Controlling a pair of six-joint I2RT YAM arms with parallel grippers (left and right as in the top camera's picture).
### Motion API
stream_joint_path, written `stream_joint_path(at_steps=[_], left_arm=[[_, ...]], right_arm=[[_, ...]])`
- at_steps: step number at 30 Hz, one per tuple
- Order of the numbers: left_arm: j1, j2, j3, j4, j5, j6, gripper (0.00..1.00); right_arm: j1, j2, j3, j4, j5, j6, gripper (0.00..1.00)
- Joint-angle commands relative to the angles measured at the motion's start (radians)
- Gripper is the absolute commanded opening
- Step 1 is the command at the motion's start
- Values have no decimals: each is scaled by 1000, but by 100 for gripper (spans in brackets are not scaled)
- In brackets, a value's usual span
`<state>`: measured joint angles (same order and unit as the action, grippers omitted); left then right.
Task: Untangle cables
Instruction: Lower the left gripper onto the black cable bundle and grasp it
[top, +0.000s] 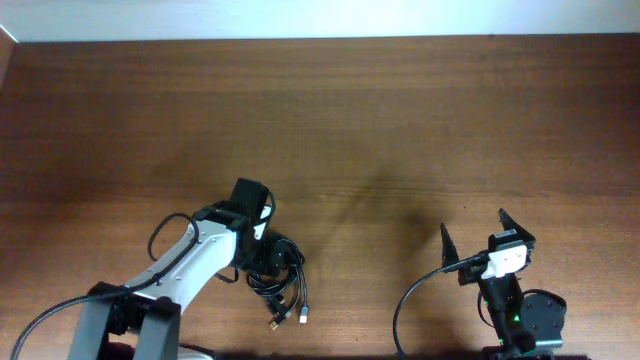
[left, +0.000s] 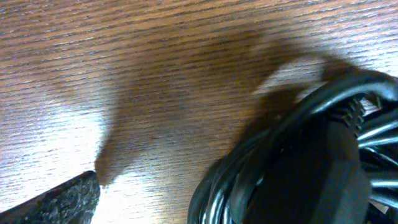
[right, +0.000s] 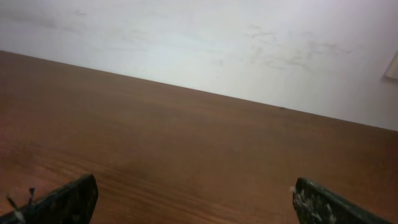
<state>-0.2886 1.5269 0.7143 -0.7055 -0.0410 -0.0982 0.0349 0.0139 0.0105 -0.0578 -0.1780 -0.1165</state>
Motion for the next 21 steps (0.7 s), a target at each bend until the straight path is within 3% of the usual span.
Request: stream_joint_path(at_steps=[1, 8, 10, 12, 13, 15, 17, 21], left_arm=[[-3, 39, -16, 18, -15, -6, 99], [-3, 39, -16, 150, 19, -3, 100], [-3, 39, -16, 153, 19, 36, 89], [-3, 39, -16, 166, 19, 47, 58], [-3, 39, -16, 174, 19, 47, 36], [-3, 39, -16, 170, 19, 115, 8], [-3, 39, -16, 166, 19, 130, 1], [-3, 39, -16, 147, 19, 130, 0]], right_arm=[[-4, -10, -5, -6, 2, -7, 99], [-4, -10, -5, -6, 2, -7, 99], [-4, -10, -5, -6, 2, -7, 99], [-4, -10, -5, -6, 2, -7, 99], [-4, -10, -5, -6, 2, -7, 99], [-4, -10, -5, -6, 2, -7, 99], [-4, -10, -5, -6, 2, -7, 99], [-4, -10, -5, -6, 2, -7, 99]])
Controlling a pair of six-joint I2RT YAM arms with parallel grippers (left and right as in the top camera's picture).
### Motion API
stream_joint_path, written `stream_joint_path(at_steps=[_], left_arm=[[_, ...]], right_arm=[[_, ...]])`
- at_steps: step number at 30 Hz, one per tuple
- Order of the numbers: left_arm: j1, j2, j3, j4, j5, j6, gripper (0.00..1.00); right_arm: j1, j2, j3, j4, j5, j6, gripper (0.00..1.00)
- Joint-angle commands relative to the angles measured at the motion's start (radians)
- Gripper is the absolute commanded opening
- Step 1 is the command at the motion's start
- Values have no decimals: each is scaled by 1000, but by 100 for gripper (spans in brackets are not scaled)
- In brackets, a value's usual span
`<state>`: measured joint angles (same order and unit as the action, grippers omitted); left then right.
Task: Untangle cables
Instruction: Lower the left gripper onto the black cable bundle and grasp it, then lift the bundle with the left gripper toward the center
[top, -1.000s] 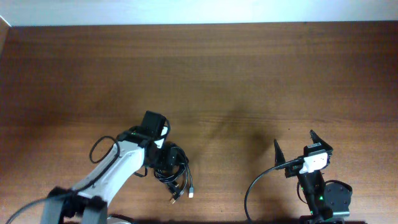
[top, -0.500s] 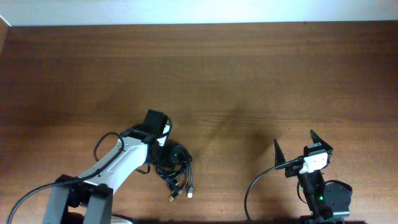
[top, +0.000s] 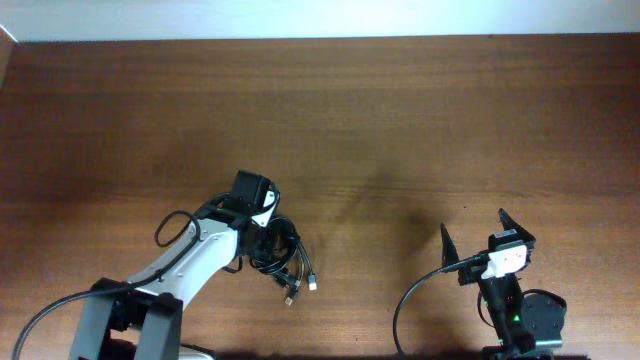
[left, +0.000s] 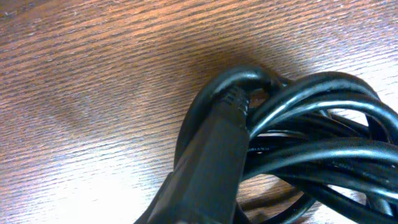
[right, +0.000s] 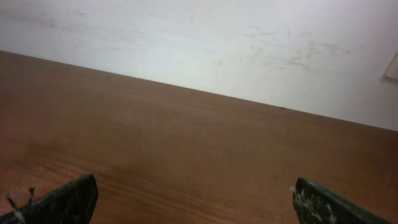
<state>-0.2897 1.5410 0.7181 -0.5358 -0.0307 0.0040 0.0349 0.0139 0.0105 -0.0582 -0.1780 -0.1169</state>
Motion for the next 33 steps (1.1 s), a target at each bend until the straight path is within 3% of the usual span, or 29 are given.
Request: stream_joint_path(at_steps=[1, 5, 10, 13, 17, 22, 24, 26, 28, 30, 33], left_arm=[[-2, 25, -20, -26, 10, 37, 0], [-2, -39, -19, -61, 138, 189, 0], [-3, -305, -19, -41, 443, 346, 0], [-2, -441, -19, -39, 457, 521, 0], [-3, -446, -20, -33, 462, 543, 0], [-2, -407, -20, -41, 728, 837, 0], [-2, -375, -20, -58, 778, 877, 0], [-2, -341, -20, -92, 840, 956, 0], [-2, -291, -20, -109, 884, 1024, 0], [-2, -257, -20, -116, 885, 1024, 0], [-2, -236, -20, -124, 934, 1058, 0]], right_arm=[[-4, -10, -5, -6, 2, -6, 99], [-4, -10, -5, -6, 2, -6, 99], [-4, -10, -5, -6, 2, -6, 99], [-4, -10, -5, -6, 2, -6, 99], [-4, -10, -5, -6, 2, -6, 99], [-4, -10, -5, -5, 1, -6, 99], [-2, -10, -5, -5, -27, 3, 99], [-3, -10, -5, -4, -59, 173, 99], [-3, -10, -5, 4, -89, 488, 99], [-3, -10, -5, 9, -149, 576, 99], [-3, -10, -3, 12, -282, 597, 99]])
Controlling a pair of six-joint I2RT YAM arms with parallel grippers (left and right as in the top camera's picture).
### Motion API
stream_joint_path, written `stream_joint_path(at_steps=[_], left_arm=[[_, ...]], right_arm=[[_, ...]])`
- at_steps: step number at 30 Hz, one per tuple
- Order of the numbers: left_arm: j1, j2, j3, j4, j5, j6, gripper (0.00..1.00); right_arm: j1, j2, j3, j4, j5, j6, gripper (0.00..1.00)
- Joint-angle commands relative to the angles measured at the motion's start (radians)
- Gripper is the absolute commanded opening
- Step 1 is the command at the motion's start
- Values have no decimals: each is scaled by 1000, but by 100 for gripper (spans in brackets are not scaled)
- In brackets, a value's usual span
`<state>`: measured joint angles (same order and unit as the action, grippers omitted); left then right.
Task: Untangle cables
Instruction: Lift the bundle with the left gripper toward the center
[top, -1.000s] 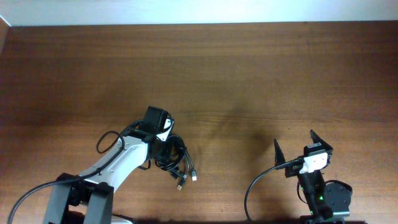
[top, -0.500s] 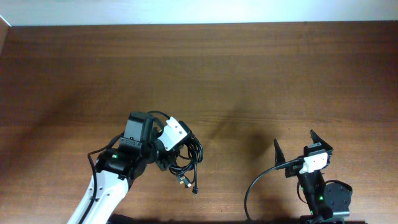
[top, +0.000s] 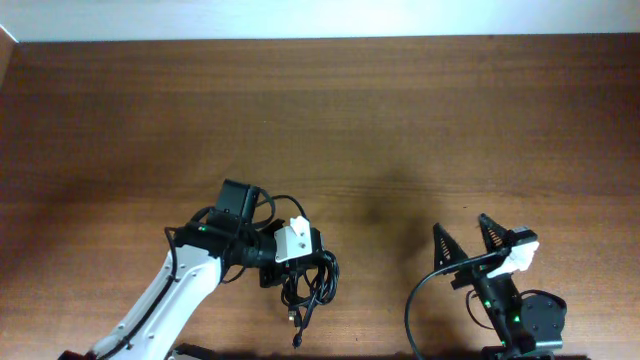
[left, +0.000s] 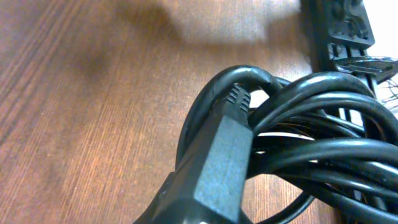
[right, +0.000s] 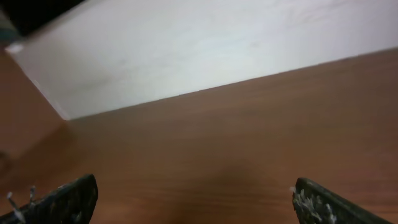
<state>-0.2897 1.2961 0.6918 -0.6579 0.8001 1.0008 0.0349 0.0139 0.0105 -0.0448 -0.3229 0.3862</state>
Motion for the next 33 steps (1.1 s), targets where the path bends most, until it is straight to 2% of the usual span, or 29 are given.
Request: stream_joint_path(at_steps=[1, 5, 7, 12, 15, 18, 20, 22, 24, 25, 29, 31, 33], left_arm=[[-2, 9, 6, -2, 137, 80, 0], [-3, 9, 6, -2, 196, 94, 0], [-3, 9, 6, -3, 226, 105, 0], [-3, 9, 6, -9, 224, 105, 0], [-3, 9, 6, -9, 225, 105, 0], [-3, 9, 6, -10, 225, 104, 0], [-3, 9, 6, -10, 224, 105, 0], [-2, 9, 6, -4, 217, 105, 0], [-2, 9, 6, 20, 206, 104, 0], [-2, 9, 6, 60, 206, 80, 0], [-4, 9, 6, 446, 206, -341, 0], [-13, 9, 6, 527, 208, -415, 0], [-53, 9, 6, 546, 206, -414, 0]], right_arm=[[-3, -10, 1, -2, -175, 94, 99], [-3, 39, 45, -4, -314, 94, 99], [-3, 145, 127, -31, -342, 84, 99], [-3, 594, 390, -216, -490, -134, 99], [-3, 895, 512, -187, -777, -143, 99], [-3, 1077, 532, -49, -1025, -143, 100], [-3, 1186, 532, 38, -1147, -143, 93], [-3, 1250, 532, 53, -1171, -143, 82], [-3, 1273, 532, 54, -1171, -143, 80], [-3, 1273, 532, 67, -1180, -143, 79], [-3, 1273, 532, 107, -1229, -122, 76], [-3, 1273, 532, 142, -1229, -17, 76], [-2, 1273, 532, 197, -1229, 60, 76]])
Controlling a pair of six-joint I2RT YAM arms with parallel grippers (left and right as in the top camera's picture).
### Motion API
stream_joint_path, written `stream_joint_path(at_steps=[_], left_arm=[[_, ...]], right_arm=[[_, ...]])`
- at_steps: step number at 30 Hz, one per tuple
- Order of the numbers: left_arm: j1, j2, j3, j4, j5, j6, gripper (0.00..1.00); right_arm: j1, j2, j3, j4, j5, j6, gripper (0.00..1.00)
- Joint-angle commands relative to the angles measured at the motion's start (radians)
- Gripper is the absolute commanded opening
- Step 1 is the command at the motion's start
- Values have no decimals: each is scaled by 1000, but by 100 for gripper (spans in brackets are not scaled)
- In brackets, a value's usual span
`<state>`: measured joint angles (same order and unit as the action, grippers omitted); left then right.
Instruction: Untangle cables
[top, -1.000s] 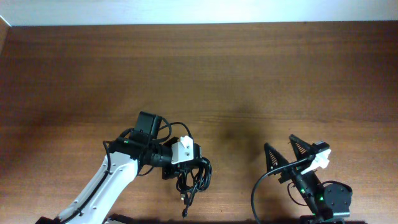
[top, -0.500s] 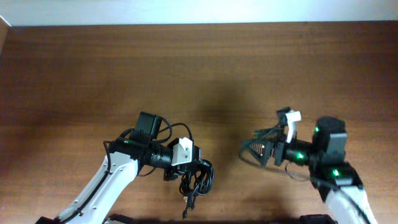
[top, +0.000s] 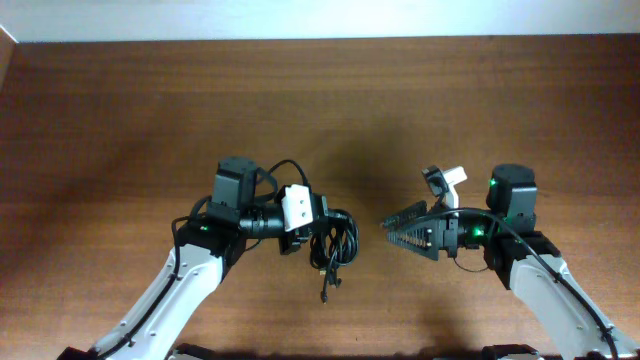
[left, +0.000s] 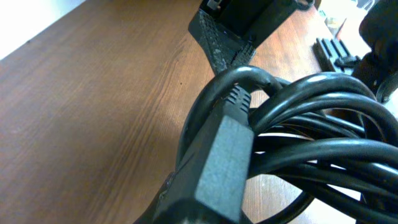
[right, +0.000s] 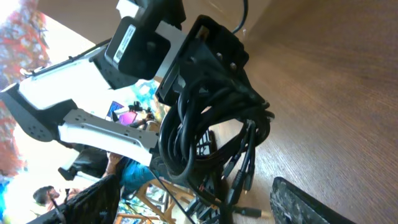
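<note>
A tangled bundle of black cables (top: 335, 238) hangs off the table in my left gripper (top: 318, 228), which is shut on it at a thick black plug (left: 222, 163). Several loose connector ends (top: 326, 290) dangle below the bundle. My right gripper (top: 393, 228) is open and points left at the bundle, a short gap away from it. In the right wrist view the bundle (right: 208, 124) hangs between and beyond my open right fingers (right: 314, 200). The left gripper's own fingertips are hidden behind the plug.
The brown wooden table (top: 450, 110) runs back to a white wall (top: 320, 18). Both arms stand over its front half, left arm (top: 190, 280) and right arm (top: 545, 285). A dark shadow lies on the wood behind the bundle.
My right arm has left its place at the front right edge and now reaches left, open jaws facing the bundle. The left gripper has carried the bundle a little farther back and right.
At first my left gripper was open beside the bundle lying on the table near the front. Then it was shut on the plug. Later it pointed right with the bundle hanging from it. Now the open right gripper faces that bundle.
</note>
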<state>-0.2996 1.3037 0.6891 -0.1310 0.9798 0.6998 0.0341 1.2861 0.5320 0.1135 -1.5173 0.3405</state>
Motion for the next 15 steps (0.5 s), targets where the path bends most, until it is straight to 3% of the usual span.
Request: stream_joint_path(at_steps=[1, 2, 3, 4, 11, 13, 15], left_arm=[[-65, 2, 9, 28, 26, -112, 0], [-88, 2, 9, 49, 24, -113, 0], [-113, 2, 9, 72, 2, -113, 0], [-139, 2, 9, 87, -51, -113, 0], [-205, 2, 9, 90, -177, -118, 0], [-206, 2, 9, 141, -178, -227, 0], [-206, 2, 9, 161, -191, -243, 0]], right_arm=[[-2, 1, 11, 41, -35, 106, 76], [-2, 1, 11, 41, -35, 106, 75], [-2, 1, 11, 41, -35, 106, 67], [-2, 1, 11, 41, -35, 106, 41], [-2, 1, 11, 41, -35, 105, 37], [-2, 1, 11, 41, -35, 101, 36], [-2, 1, 11, 40, -35, 83, 36]])
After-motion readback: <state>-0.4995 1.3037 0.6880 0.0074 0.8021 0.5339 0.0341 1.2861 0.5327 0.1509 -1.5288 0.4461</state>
